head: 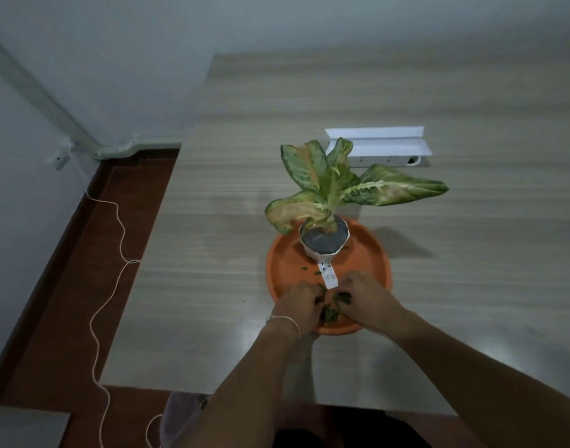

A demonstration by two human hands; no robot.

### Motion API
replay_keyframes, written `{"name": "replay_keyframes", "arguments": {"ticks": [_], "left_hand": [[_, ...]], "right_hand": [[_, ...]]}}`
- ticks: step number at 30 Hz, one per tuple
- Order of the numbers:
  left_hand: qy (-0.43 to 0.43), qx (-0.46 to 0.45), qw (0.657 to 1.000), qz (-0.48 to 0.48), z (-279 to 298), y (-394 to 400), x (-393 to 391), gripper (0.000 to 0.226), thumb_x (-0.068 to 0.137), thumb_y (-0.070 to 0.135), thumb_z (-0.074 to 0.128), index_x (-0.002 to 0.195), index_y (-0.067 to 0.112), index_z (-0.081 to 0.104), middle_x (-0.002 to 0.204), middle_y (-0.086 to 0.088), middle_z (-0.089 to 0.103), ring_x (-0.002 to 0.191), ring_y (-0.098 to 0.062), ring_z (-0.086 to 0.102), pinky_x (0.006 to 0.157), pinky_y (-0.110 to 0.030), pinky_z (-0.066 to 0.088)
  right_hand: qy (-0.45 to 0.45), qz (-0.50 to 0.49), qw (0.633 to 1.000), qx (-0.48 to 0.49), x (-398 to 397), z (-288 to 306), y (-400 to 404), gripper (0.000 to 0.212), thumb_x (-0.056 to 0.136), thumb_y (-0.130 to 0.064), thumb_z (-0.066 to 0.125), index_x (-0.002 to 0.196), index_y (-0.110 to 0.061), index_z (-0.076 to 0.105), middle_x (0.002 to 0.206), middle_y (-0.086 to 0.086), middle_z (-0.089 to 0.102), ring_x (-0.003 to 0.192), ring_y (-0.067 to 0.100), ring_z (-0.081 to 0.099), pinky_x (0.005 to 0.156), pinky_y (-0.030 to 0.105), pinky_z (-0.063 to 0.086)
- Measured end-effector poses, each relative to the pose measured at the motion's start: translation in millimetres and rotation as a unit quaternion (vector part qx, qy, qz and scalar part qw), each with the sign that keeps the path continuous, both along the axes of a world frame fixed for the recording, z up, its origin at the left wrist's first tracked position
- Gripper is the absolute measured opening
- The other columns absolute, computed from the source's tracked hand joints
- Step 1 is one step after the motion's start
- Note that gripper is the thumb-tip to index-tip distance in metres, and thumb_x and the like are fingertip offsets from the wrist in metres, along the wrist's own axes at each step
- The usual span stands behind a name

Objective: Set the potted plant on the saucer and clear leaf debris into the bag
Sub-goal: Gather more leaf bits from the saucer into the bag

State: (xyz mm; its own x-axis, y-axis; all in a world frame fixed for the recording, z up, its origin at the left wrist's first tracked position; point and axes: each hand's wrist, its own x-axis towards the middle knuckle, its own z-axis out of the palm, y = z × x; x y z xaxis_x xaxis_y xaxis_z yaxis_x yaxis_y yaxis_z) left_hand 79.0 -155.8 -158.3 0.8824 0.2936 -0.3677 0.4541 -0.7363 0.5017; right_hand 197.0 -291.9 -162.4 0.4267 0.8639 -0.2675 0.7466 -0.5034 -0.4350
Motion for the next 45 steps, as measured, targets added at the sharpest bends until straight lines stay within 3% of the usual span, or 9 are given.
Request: {"name": "replay_keyframes", "arguments": {"ticks": [4, 8, 11, 16, 22, 30, 36, 41, 45], "left_hand": [[0.014, 0.019, 1.000, 0.000, 0, 7, 5, 0.028, 0.083, 0.031, 0.060, 0.109, 0.022, 0.063, 0.110, -0.009, 0.063, 0.101, -0.030, 0.060, 0.085, -0.038, 0.051], [0.040, 0.007, 0.999, -0.013, 1, 12, 12, 0.065, 0.071, 0.048, 0.071, 0.129, 0.029, 0.048, 0.130, -0.006, 0.049, 0.120, -0.027, 0.050, 0.097, -0.040, 0.048], [0.083, 0.019, 0.995, -0.050, 1, 7, 18, 0.082, 0.060, 0.054, 0.077, 0.129, 0.026, 0.045, 0.130, -0.007, 0.043, 0.116, -0.029, 0.049, 0.098, -0.041, 0.046], [0.090, 0.042, 0.990, -0.096, 0, -1, 27, 0.060, 0.069, 0.034, 0.073, 0.124, 0.021, 0.052, 0.127, -0.011, 0.051, 0.112, -0.032, 0.053, 0.097, -0.041, 0.047], [0.095, 0.050, 0.989, -0.103, 11, -6, 31, 0.018, 0.072, 0.021, 0.062, 0.087, 0.020, 0.071, 0.102, -0.010, 0.068, 0.092, -0.031, 0.064, 0.080, -0.039, 0.055], [0.083, 0.037, 0.995, -0.045, 13, -8, 28, 0.019, 0.077, 0.016, 0.062, 0.090, 0.014, 0.076, 0.096, -0.008, 0.074, 0.091, -0.027, 0.066, 0.080, -0.034, 0.053], [0.022, 0.007, 0.999, 0.032, 25, 0, 26, 0.020, 0.078, 0.007, 0.061, 0.088, 0.013, 0.078, 0.098, -0.007, 0.075, 0.094, -0.023, 0.065, 0.083, -0.030, 0.052], [-0.009, -0.019, 0.994, 0.103, 33, 7, 21, 0.016, 0.078, 0.007, 0.065, 0.085, 0.013, 0.078, 0.095, -0.005, 0.076, 0.091, -0.019, 0.067, 0.086, -0.032, 0.054], [-0.020, -0.034, 0.988, 0.152, 35, 12, 10, 0.012, 0.079, 0.011, 0.069, 0.086, 0.012, 0.079, 0.094, -0.004, 0.076, 0.090, -0.018, 0.068, 0.084, -0.026, 0.053]], "right_hand": [[0.011, 0.003, 1.000, -0.017, 7, -2, -2, 0.025, 0.076, -0.032, 0.064, 0.099, -0.023, 0.072, 0.102, 0.004, 0.063, 0.097, 0.025, 0.057, 0.080, 0.030, 0.044], [-0.010, 0.010, 1.000, -0.017, 13, -5, -6, 0.052, 0.073, -0.038, 0.069, 0.121, -0.019, 0.063, 0.116, 0.007, 0.056, 0.108, 0.027, 0.054, 0.093, 0.033, 0.044], [-0.003, 0.034, 0.998, -0.049, 14, -6, -8, 0.055, 0.074, -0.038, 0.070, 0.124, -0.017, 0.058, 0.119, 0.009, 0.052, 0.110, 0.029, 0.051, 0.094, 0.036, 0.045], [-0.015, 0.064, 0.996, -0.058, 15, -3, -4, 0.040, 0.084, -0.021, 0.063, 0.123, -0.014, 0.059, 0.119, 0.012, 0.053, 0.111, 0.032, 0.051, 0.095, 0.038, 0.043], [-0.005, 0.079, 0.995, -0.059, 15, -7, -2, 0.025, 0.087, -0.012, 0.052, 0.106, -0.013, 0.068, 0.108, 0.015, 0.063, 0.098, 0.034, 0.059, 0.086, 0.039, 0.047], [0.048, -0.038, 0.997, -0.044, 26, -13, -3, 0.017, 0.081, -0.017, 0.055, 0.081, -0.015, 0.072, 0.086, 0.006, 0.070, 0.081, 0.026, 0.064, 0.067, 0.032, 0.048], [0.071, -0.113, 0.990, 0.054, 33, -2, -4, 0.027, 0.075, -0.017, 0.061, 0.092, -0.033, 0.075, 0.079, -0.007, 0.076, 0.071, 0.011, 0.064, 0.064, 0.028, 0.052], [0.091, -0.123, 0.984, 0.090, 30, 17, -1, 0.028, 0.077, -0.012, 0.064, 0.092, -0.032, 0.077, 0.073, -0.007, 0.076, 0.060, 0.003, 0.056, 0.058, 0.026, 0.046], [0.086, -0.129, 0.985, 0.075, 24, 19, 7, 0.021, 0.081, -0.012, 0.066, 0.092, -0.022, 0.079, 0.082, -0.002, 0.078, 0.062, 0.000, 0.060, 0.059, 0.009, 0.036]]}}
